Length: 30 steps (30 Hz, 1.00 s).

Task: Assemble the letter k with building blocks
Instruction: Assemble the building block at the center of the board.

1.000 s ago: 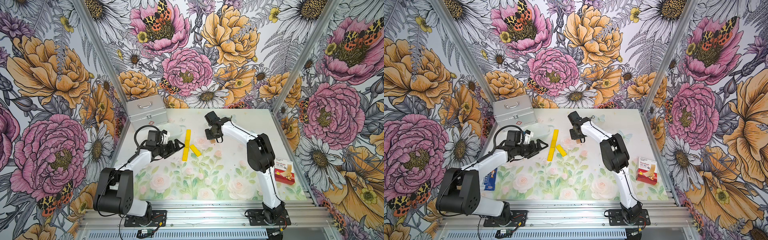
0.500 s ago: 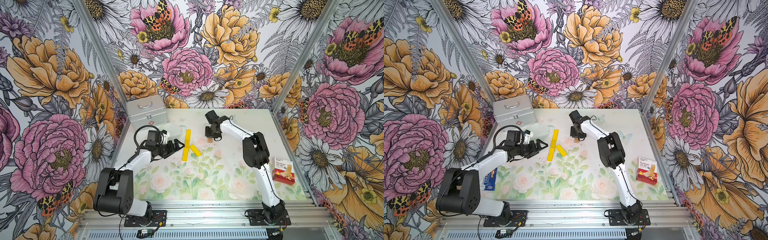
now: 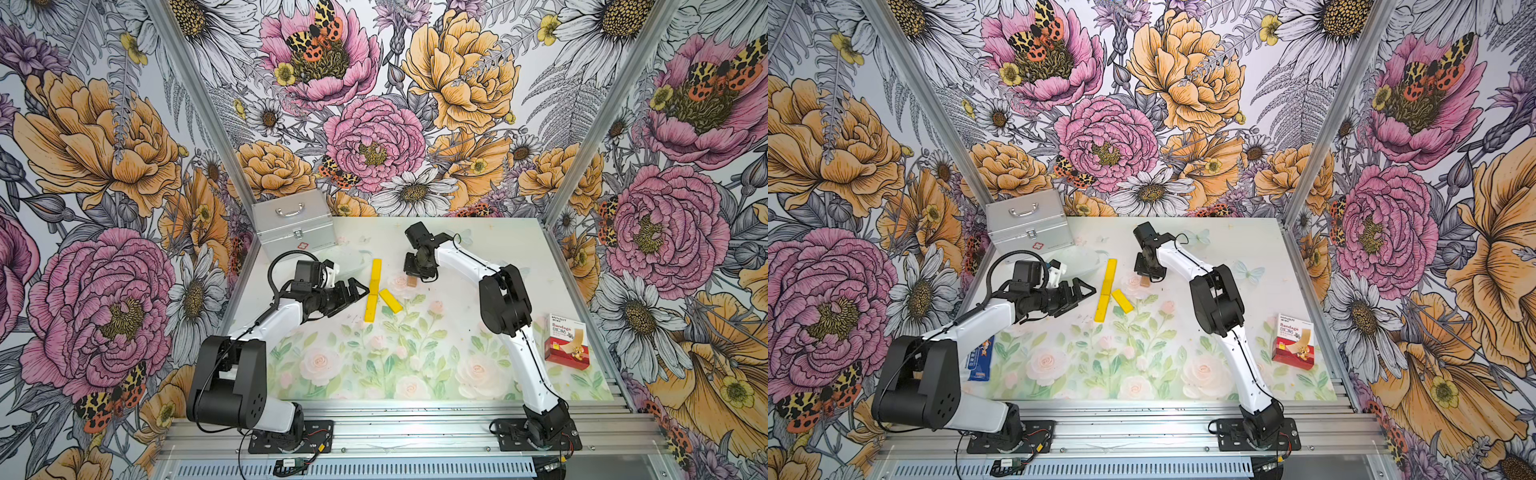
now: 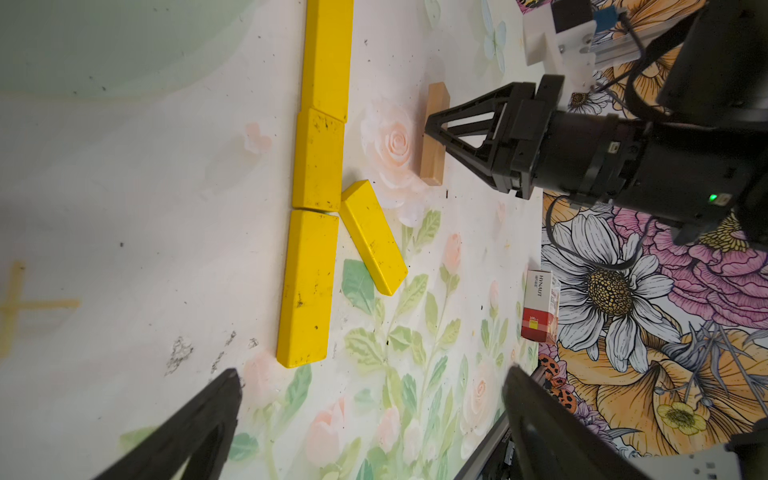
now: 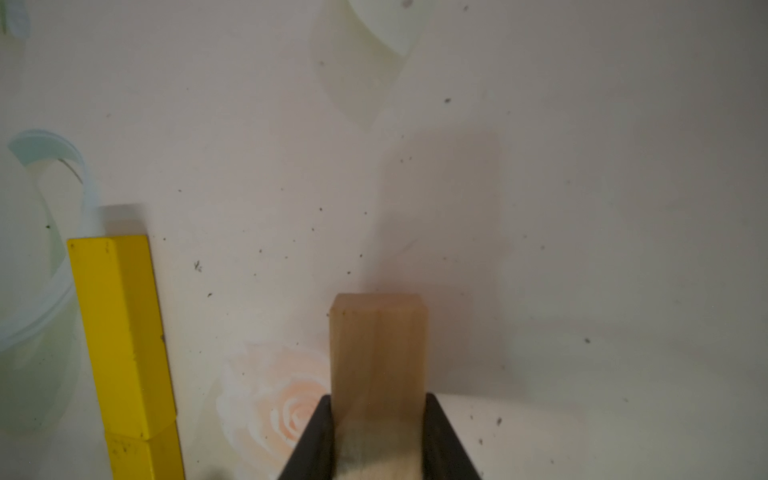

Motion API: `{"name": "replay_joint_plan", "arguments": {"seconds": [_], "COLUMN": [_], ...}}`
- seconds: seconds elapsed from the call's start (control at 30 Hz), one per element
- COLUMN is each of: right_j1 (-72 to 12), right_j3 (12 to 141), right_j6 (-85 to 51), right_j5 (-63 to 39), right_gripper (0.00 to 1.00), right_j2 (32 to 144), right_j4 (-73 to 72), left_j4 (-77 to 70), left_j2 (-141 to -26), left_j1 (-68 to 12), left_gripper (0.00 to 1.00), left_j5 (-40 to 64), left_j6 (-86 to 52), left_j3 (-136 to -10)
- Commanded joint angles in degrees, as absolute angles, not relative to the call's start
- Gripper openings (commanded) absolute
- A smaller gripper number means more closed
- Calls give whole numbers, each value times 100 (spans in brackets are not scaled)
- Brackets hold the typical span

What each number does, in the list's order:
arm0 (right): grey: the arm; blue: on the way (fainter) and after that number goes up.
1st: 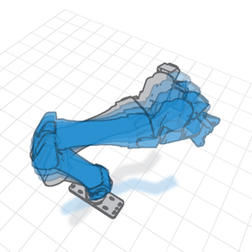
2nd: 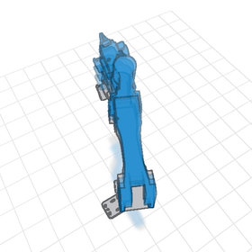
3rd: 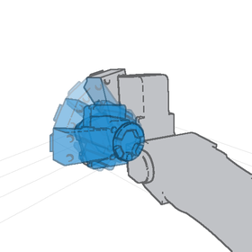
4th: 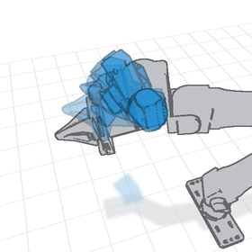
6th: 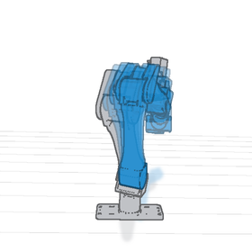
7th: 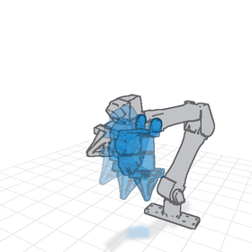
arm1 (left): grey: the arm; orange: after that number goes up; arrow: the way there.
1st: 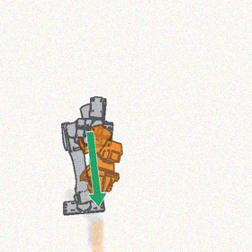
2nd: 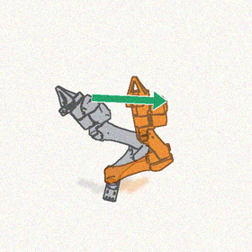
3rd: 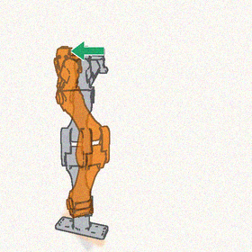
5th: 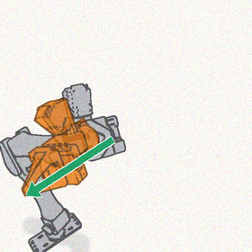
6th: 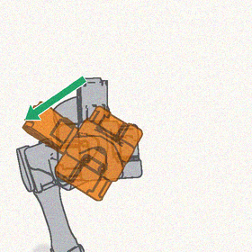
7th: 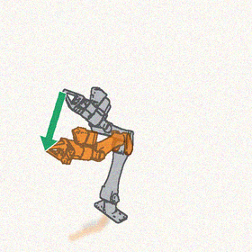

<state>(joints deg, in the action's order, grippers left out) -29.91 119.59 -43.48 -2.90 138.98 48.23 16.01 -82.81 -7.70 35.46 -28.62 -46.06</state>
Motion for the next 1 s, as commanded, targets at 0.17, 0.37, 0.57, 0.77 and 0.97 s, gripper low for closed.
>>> {"name": "replay_joint_plan", "arguments": {"seconds": [0.17,0.37,0.57,0.77,0.97], "right_j1": [-3224,-3323,-3400,-3463,-3459], "right_j3": [12372,12419,12567,12692,12718], "right_j6": [-5194,-5572,-5797,-5865,-5797], "right_j5": [-349,-281,-351,-369,-432], "right_gripper": [3,5,5,9,19], "right_j2": [14253,14299,14402,14528,14549], "right_j4": [4810,4809,4808,4812,4811], "left_j4": [1416,1277,1178,1117,1121], "left_j2": [-8027,-7954,-7879,-7814,-7774], "left_j1": [-781,-782,-760,-760,-751], "left_gripper": [99,99,99,99,99], "left_j5": [3656,3644,3682,3750,3762], "left_j6": [-2935,-3018,-3074,-3102,-3102], "left_j3": [-4496,-4436,-4392,-4355,-4351]}}
